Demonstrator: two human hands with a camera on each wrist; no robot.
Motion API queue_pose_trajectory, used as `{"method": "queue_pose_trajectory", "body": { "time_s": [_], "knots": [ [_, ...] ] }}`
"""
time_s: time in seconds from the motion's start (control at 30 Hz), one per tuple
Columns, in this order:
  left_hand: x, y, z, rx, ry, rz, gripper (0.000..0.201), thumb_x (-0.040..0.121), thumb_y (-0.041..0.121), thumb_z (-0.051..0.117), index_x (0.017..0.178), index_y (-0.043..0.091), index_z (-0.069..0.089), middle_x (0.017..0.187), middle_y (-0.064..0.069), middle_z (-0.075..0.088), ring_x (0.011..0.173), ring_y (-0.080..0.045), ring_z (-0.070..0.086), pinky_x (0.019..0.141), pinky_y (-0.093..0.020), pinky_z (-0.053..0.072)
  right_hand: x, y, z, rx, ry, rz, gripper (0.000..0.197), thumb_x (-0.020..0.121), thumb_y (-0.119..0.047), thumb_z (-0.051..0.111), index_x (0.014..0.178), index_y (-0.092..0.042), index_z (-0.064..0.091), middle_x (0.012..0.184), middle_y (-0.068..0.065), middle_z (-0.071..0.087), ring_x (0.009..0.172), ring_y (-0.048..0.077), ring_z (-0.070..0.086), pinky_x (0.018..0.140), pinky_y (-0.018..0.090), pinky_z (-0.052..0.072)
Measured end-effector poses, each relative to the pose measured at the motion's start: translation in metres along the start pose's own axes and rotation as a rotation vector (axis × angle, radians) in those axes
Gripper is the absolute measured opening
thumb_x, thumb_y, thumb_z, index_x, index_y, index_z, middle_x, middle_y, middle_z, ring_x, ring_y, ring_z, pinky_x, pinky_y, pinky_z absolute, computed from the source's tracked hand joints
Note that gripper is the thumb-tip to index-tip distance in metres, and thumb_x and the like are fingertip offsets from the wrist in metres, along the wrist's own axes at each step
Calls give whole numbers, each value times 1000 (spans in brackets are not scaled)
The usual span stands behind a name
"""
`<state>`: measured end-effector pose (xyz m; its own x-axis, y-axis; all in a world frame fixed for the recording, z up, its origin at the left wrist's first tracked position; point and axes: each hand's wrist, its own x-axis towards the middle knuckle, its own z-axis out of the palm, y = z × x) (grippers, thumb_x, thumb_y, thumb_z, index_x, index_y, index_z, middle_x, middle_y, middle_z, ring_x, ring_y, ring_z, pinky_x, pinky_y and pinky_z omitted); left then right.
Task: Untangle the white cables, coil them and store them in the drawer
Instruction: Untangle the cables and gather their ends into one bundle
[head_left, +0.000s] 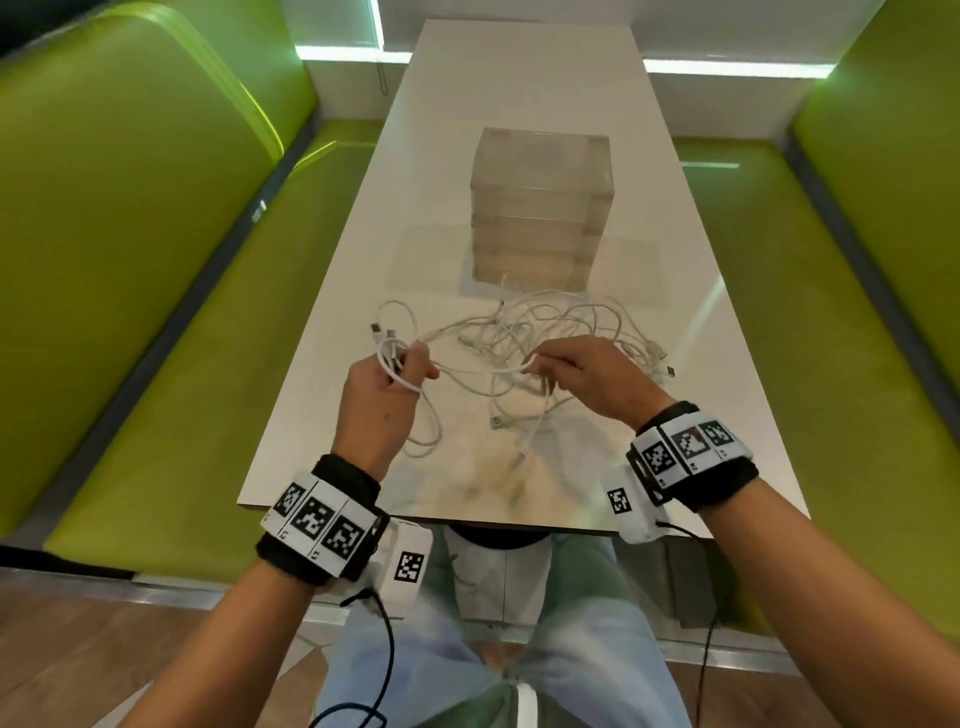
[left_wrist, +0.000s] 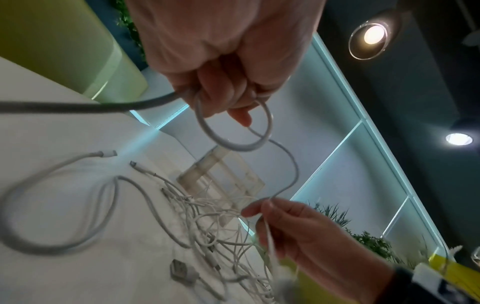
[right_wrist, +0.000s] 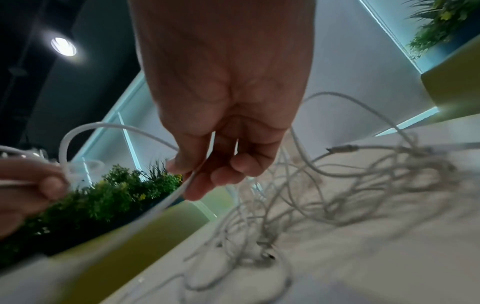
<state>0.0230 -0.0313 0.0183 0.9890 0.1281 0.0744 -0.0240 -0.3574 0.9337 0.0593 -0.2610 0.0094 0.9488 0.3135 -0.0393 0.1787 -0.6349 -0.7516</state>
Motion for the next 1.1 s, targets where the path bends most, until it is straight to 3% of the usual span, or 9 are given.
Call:
{"method": "queue_pose_trajectory", "body": {
  "time_s": [0.17,0.3,0.4,0.47,0.57,0.7,0.8,0.9,1.1],
  "knots": [
    [-9,5,6,-47,-183,-8,30,93,30,57,75,7,67,59,11,53,48,2,43,52,-13,33,-19,-24,-8,198,-152,27,30,87,-16,63,116,-23,59,67,2,70,58,7,57,64,17,45],
    [-19,18,5,63,-597,9,27,93,24,57,78,6,71,67,19,65,61,9,56,59,-7,37,-29,-37,-14,277,-244,-33,63,89,-14,60,141,-39,35,73,11,70,58,12,53,62,16,44],
    [-25,22,5,150,-796,46,24,92,25,59,78,10,73,69,18,66,65,8,57,62,-6,37,-29,-44,-9,247,-331,-94,42,90,-10,59,129,-24,57,65,0,68,57,11,55,58,15,41],
    [-26,22,4,122,-781,20,22,90,25,63,81,7,71,58,18,59,55,5,50,57,-10,35,-29,-45,-8,252,-302,-93,16,89,-11,62,102,-11,71,64,-3,67,56,8,57,59,17,43],
    [-23,20,-5,-66,-637,-58,18,86,19,66,99,5,67,55,14,55,50,3,46,52,-12,35,-31,-40,-8,189,-282,-70,14,89,-17,62,84,-8,72,62,4,68,56,6,56,59,13,42],
    [-13,8,-21,-513,-437,-167,26,90,26,56,112,13,60,60,5,29,46,-5,26,44,-19,26,-42,-31,4,204,-410,-27,13,88,-14,64,86,-5,72,67,11,70,56,11,57,58,13,43],
    [-9,8,-24,-743,-361,-245,19,96,21,42,103,9,56,60,6,32,47,-5,25,46,-19,22,-50,-28,21,151,-437,-8,13,89,-9,60,91,-7,73,72,5,71,62,14,63,62,19,48],
    [-11,11,-22,-806,-359,-249,19,97,18,37,93,10,55,63,5,41,50,-7,29,48,-19,27,-60,-27,41,33,-481,-37,20,86,-7,62,104,-14,68,80,-3,70,72,7,63,69,17,47],
    [-11,14,-23,-824,-330,-148,27,100,19,35,84,13,55,63,7,48,51,-6,33,49,-17,31,-79,-17,72,-101,-589,20,45,83,-6,63,122,-18,45,102,2,71,88,15,66,82,31,54]
  ]
}}
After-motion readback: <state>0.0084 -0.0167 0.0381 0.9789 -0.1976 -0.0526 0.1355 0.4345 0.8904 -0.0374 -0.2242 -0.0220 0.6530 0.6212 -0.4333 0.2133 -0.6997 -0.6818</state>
